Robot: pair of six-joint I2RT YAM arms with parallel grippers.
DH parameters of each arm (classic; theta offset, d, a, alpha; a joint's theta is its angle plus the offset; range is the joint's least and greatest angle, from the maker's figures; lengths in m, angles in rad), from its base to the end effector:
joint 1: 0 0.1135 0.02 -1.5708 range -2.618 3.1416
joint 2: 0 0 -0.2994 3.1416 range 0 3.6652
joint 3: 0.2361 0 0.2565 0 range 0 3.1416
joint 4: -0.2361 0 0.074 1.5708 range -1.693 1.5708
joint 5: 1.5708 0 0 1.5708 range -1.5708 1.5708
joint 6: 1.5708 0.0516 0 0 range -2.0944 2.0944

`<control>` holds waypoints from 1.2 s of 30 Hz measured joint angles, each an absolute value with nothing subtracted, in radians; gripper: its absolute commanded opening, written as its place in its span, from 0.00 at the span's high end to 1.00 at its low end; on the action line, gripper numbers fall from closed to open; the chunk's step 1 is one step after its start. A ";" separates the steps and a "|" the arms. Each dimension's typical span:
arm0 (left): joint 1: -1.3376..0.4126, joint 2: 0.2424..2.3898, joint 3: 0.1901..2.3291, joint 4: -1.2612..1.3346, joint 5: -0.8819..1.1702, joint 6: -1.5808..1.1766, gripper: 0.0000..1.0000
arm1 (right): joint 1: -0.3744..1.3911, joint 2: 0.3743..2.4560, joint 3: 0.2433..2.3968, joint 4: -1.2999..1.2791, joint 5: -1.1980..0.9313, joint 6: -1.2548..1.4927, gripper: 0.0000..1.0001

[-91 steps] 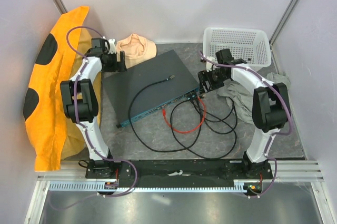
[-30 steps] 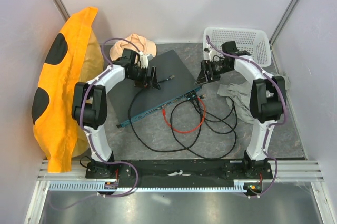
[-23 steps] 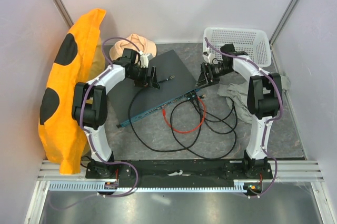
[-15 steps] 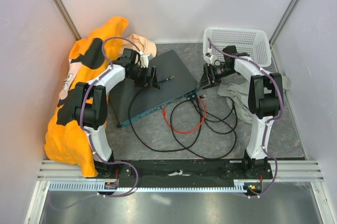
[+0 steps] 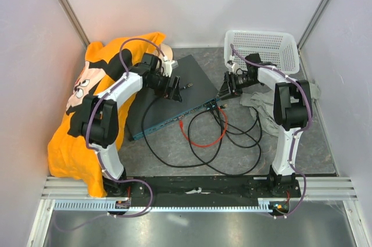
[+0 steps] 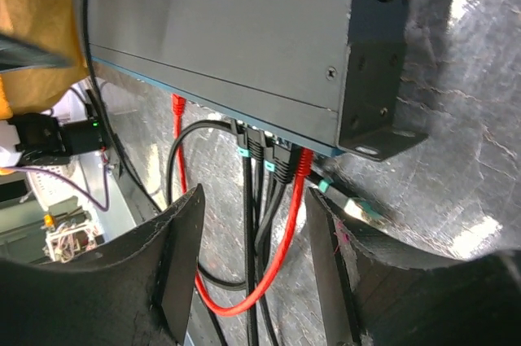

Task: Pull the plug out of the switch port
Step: Pull the connector from the switch port.

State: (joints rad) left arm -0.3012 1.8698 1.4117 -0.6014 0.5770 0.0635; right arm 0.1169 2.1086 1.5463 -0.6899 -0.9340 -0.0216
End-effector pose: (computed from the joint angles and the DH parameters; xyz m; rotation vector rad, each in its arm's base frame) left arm 0.3887 -0.1502 0.2409 0.6651 2.5024 -0.8408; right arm 0.4412 0.0936 0.1890 -0.3864 2.5551 1.3169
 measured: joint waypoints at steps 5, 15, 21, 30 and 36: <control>-0.314 1.711 1.372 -0.573 0.587 -0.009 0.12 | 0.139 2.071 1.536 -0.653 -0.896 -0.006 0.43; -0.371 1.674 1.252 -0.410 0.558 -0.162 0.14 | 0.195 1.983 1.469 -0.579 -0.871 0.130 0.49; -0.368 1.693 1.186 -0.377 0.532 -0.182 0.14 | 0.165 2.008 1.467 -0.575 -0.883 0.160 0.51; -0.368 1.733 1.171 -0.339 0.522 -0.181 0.14 | 0.157 2.056 1.467 -0.558 -0.878 0.173 0.51; -0.368 1.753 1.171 -0.331 0.519 -0.171 0.14 | 0.143 2.066 1.467 -0.553 -0.875 0.173 0.52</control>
